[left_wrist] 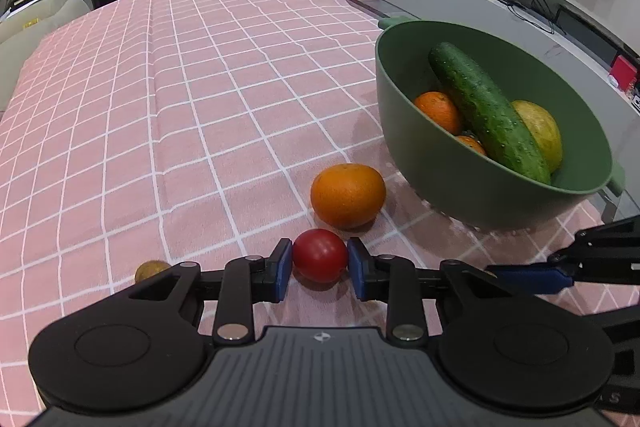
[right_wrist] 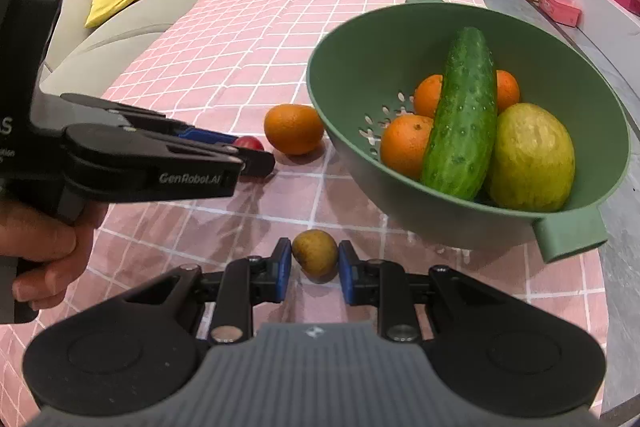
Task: Organize fruits
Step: 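Lower the small fruit and red tomato into the colander and open both tools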
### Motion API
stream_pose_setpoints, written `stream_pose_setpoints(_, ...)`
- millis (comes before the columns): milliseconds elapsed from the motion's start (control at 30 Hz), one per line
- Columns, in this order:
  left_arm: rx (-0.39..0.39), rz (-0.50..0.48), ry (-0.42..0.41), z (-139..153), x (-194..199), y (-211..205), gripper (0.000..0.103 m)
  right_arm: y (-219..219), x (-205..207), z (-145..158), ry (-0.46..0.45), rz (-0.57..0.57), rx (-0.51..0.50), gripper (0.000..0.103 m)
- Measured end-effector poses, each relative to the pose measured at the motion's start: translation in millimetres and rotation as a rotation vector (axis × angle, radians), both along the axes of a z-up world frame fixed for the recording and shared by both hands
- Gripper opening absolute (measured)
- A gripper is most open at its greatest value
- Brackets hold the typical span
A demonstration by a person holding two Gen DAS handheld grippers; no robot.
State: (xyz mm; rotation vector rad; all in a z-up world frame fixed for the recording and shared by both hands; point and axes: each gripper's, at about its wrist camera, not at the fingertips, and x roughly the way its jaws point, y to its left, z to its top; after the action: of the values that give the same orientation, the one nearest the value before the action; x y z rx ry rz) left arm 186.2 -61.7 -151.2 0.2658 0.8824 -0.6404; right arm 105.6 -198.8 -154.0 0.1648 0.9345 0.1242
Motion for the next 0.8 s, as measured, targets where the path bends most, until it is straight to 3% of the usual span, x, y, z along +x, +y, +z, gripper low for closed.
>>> stream_pose_setpoints(233, -0.015, 0.031, -0.031, 29.1, -17.5, 18.0, 0.035, -2.1, -7.7, 21.8, -0.038, 0.009, 0.025, 0.021)
stream_pose_setpoints(433, 0.001, 0.029, -0.08, 62.5, -30.3, 13.5, 0.035, -5.6, -17.0, 59.1, -0.132, 0.034, 0.017, 0.021)
stream_pose_setpoints(567, -0.016, 0.003, -0.128, 85.3, -34.1, -8.2, 0.035, -22.6, -14.8, 86.6, -0.201, 0.032, -0.018, 0.021)
stream_pose_setpoints(800, 0.014, -0.078, -0.174, 93.8, -35.1, -70.9, 0.035, -76.6, 18.3, 112.8, -0.173, 0.055, 0.002, 0.021)
